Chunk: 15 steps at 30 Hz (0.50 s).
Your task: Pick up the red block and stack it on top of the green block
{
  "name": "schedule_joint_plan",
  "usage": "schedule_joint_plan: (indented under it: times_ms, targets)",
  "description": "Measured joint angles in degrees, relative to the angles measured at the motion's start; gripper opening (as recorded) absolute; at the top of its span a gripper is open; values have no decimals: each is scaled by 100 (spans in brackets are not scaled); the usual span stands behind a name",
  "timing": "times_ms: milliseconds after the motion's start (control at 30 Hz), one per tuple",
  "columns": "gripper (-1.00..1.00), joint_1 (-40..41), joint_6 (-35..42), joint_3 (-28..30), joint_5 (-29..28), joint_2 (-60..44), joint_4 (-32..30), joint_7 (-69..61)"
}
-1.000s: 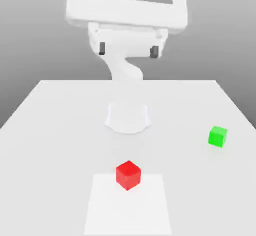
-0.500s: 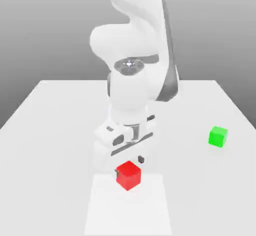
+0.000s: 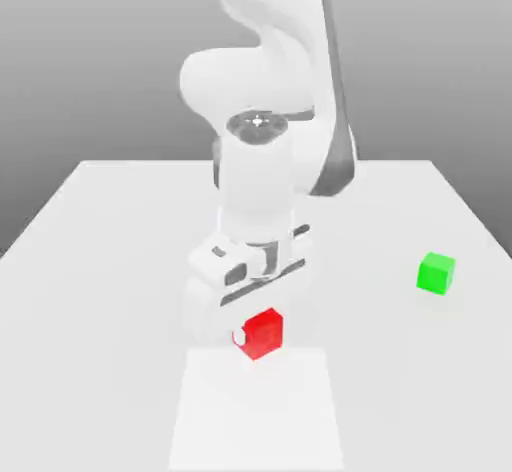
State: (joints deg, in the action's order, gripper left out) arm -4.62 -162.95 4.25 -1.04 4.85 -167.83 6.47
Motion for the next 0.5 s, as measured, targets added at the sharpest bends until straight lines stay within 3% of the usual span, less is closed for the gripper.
schedule_joint_plan:
  times_ms: [500]
  targets:
    - [-100, -1567, 761, -2024, 1177, 838, 124, 4000]
